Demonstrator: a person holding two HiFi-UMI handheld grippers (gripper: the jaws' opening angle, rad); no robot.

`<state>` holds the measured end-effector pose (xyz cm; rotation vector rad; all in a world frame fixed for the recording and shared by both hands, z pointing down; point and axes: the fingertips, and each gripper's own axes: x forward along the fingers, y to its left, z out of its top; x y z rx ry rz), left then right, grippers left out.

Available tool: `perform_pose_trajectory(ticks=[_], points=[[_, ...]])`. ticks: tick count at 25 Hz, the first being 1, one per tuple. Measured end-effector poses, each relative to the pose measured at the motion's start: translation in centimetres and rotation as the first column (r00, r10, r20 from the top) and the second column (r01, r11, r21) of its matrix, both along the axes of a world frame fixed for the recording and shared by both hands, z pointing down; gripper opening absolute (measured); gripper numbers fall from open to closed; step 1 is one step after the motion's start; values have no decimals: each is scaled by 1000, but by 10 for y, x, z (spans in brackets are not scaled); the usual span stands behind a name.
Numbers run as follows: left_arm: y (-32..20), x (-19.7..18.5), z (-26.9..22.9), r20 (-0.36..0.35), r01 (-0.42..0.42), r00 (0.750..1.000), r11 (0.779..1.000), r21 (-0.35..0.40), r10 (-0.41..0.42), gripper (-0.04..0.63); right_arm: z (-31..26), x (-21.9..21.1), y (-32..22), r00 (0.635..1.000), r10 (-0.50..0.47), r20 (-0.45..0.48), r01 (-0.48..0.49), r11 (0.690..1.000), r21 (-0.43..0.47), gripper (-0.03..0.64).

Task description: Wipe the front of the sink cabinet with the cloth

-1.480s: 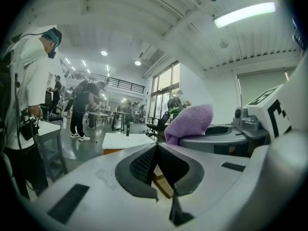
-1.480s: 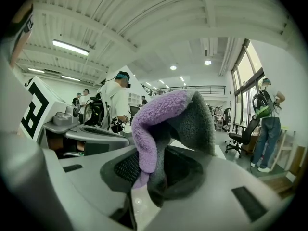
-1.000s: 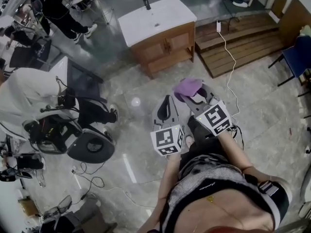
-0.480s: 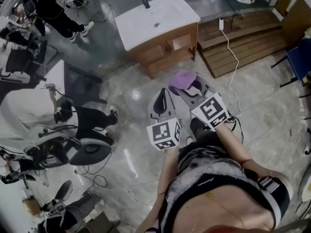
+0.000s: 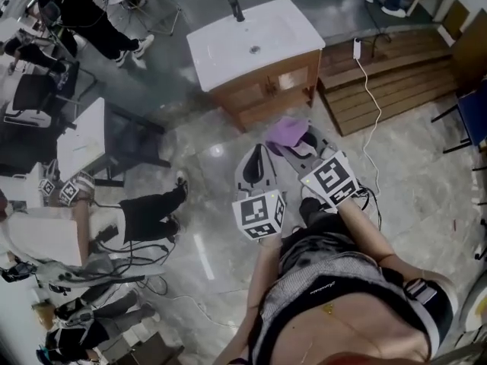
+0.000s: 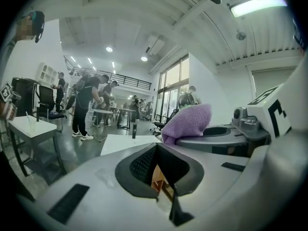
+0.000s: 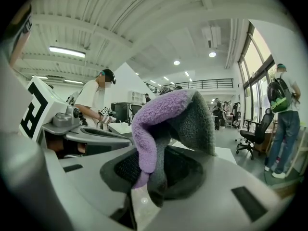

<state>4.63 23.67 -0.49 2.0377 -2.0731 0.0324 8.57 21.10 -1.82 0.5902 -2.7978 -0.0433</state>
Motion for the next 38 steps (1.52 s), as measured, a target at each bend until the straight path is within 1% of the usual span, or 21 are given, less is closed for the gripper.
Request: perform_pose_trajectory(ticks=[14, 18, 23, 26, 30, 38], points=[[-54, -3, 1, 14, 77, 997, 997, 4, -77, 0, -3, 0, -62, 998, -63, 10, 63, 998, 21, 155], [-56, -12, 4, 8, 115, 993, 993, -4, -114, 0, -1, -9, -66, 995, -97, 9, 97, 995, 15, 155], [-57, -24, 6, 7, 135, 991, 991, -9, -135, 0, 4, -25, -66, 992, -122, 1, 122, 992, 5, 155], [-60, -36, 6, 5, 131, 991, 991, -5, -131, 0, 6, -36, -67, 993, -119, 0, 119, 993, 4, 155], [-75, -57, 4, 3, 116, 993, 993, -2, -116, 0, 6, -53, -82, 996, -89, -3, 89, 996, 0, 155], [-103, -103, -2, 8, 49, 999, 999, 10, -50, 0, -3, -92, -106, 1000, -10, 9, 10, 1000, 13, 155]])
